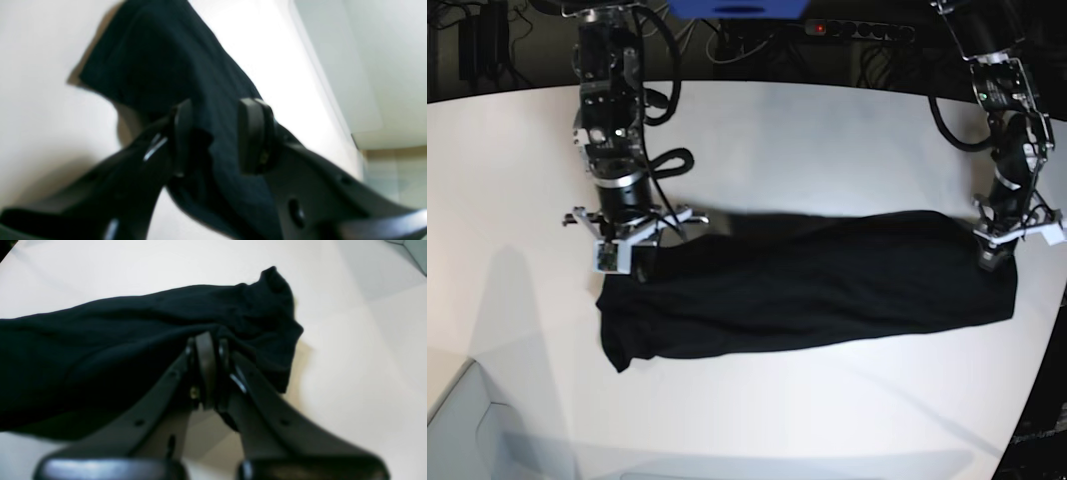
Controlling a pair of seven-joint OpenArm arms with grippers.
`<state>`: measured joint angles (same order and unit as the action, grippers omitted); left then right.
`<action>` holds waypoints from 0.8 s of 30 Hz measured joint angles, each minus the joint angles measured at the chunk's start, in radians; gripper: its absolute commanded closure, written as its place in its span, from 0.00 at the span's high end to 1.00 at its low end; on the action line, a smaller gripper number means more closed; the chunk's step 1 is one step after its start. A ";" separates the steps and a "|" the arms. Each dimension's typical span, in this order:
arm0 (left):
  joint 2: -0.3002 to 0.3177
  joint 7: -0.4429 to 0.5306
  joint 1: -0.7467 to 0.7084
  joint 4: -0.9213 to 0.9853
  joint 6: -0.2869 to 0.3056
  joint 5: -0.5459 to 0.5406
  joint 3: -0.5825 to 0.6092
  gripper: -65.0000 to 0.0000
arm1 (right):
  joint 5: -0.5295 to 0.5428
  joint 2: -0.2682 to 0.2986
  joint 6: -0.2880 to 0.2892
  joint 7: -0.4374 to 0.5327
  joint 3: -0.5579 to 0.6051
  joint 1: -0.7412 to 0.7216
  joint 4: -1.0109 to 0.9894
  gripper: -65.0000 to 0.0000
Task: Layout the t-shirt on the table in an organized manner, then fold the t-shirt properly
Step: 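Drag the shirt edge with the left gripper to straighten the shirt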
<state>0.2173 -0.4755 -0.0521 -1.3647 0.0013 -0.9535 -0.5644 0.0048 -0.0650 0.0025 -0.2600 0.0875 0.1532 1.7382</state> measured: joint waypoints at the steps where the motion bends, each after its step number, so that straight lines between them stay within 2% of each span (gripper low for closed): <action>1: -0.003 -0.005 -0.002 0.023 -0.002 -0.002 0.001 0.35 | 0.000 0.000 0.000 -0.002 0.000 0.000 0.000 0.00; 10: -0.006 0.000 0.013 0.076 -0.006 -0.003 0.053 0.35 | 0.000 -0.002 0.000 -0.001 0.003 0.000 0.000 0.00; 24: -0.023 -0.002 0.017 -0.034 -0.006 -0.009 0.050 0.35 | 0.000 -0.002 0.000 0.003 0.003 0.000 -0.038 0.00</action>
<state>0.1944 -0.4778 -0.0349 -1.3991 -0.0044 -0.9623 -0.5148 0.0051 -0.0666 0.0029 -0.2569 0.0910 0.1532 1.7000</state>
